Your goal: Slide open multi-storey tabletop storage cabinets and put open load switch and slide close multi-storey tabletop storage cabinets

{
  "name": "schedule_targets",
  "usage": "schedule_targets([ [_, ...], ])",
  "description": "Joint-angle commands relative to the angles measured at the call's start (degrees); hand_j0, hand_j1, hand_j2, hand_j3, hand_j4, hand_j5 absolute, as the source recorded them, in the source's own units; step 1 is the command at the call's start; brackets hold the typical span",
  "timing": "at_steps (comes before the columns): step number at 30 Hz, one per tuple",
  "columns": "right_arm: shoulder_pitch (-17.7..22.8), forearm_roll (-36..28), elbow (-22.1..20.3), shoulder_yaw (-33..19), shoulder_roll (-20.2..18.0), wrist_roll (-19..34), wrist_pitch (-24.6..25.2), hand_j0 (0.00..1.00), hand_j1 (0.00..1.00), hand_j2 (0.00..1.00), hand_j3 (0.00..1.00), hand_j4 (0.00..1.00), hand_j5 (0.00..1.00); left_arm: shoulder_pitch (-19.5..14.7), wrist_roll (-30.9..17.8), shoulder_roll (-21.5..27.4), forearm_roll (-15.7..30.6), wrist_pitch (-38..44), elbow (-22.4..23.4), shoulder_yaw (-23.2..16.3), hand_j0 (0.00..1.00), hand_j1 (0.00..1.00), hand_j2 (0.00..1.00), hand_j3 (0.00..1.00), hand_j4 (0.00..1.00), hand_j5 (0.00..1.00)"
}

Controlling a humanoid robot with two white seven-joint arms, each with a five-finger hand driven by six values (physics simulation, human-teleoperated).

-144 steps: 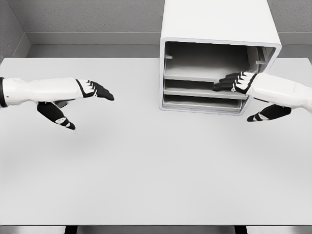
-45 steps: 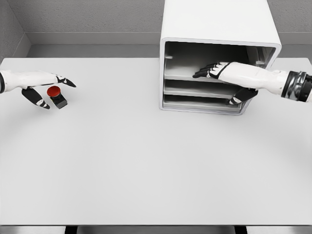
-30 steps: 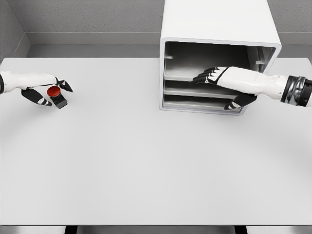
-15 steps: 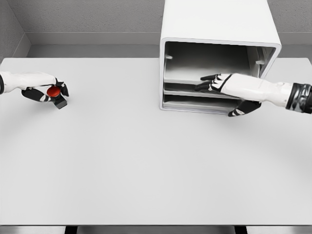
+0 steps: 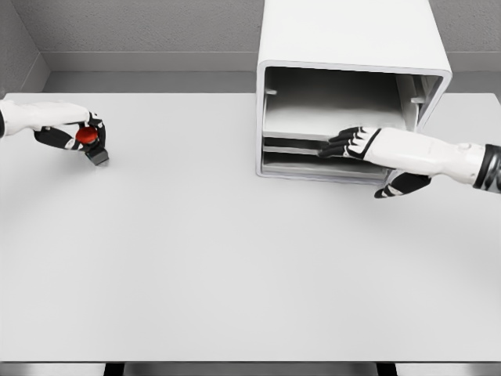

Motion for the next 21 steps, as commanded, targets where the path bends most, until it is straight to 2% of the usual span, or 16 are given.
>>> schedule_targets([
  [1,0.09,-0.42,-0.71,-0.21,-0.31,-0.15,0.1,1.0,1.0,1.0,1.0,1.0,1.0,-0.09,0.0,-0.03,0.4,0.12,-0.3,0.13,0.42,0.42,0.42,0.42,0.42,0.42],
  [3,0.88,-0.42,-3.52,-1.09,-2.15,-0.41,0.1,1.0,1.0,1.0,1.0,1.0,1.0,-0.61,0.0,-0.12,0.49,0.12,-0.83,0.04,0.42,0.42,0.42,0.42,0.42,0.42],
  [5,1.23,-0.51,-4.22,-1.27,-3.12,-0.59,0.1,1.0,1.0,1.0,1.0,1.0,1.0,-1.23,0.0,-0.12,0.67,0.12,-1.27,0.13,0.42,0.42,0.42,0.42,0.42,0.42],
  [12,1.14,-0.51,-6.42,-2.32,-3.47,-0.76,0.1,1.0,1.0,1.0,1.0,1.0,1.0,-2.55,-0.09,-0.73,1.02,0.12,-6.37,-0.14,0.42,0.42,0.42,0.42,0.42,0.42],
  [13,1.14,-0.6,-6.42,-3.73,-3.39,-0.76,0.1,1.0,1.0,1.0,1.0,1.0,1.0,-2.55,-0.09,-0.56,1.02,0.12,-7.34,-0.14,0.42,0.42,0.42,0.42,0.42,0.42],
  [16,0.26,-0.69,-5.63,-4.7,-2.24,-0.76,0.1,1.0,1.0,1.0,1.0,1.0,1.0,-2.55,-0.09,-0.47,1.11,0.12,-9.53,-0.4,0.42,0.42,0.42,0.42,0.42,0.42],
  [21,-1.23,0.1,-2.2,-4.34,2.15,2.49,0.1,1.0,1.0,1.0,1.0,1.0,1.0,-2.46,-0.18,0.76,1.55,0.12,-14.01,-0.67,0.42,0.42,0.42,0.42,0.42,0.42],
])
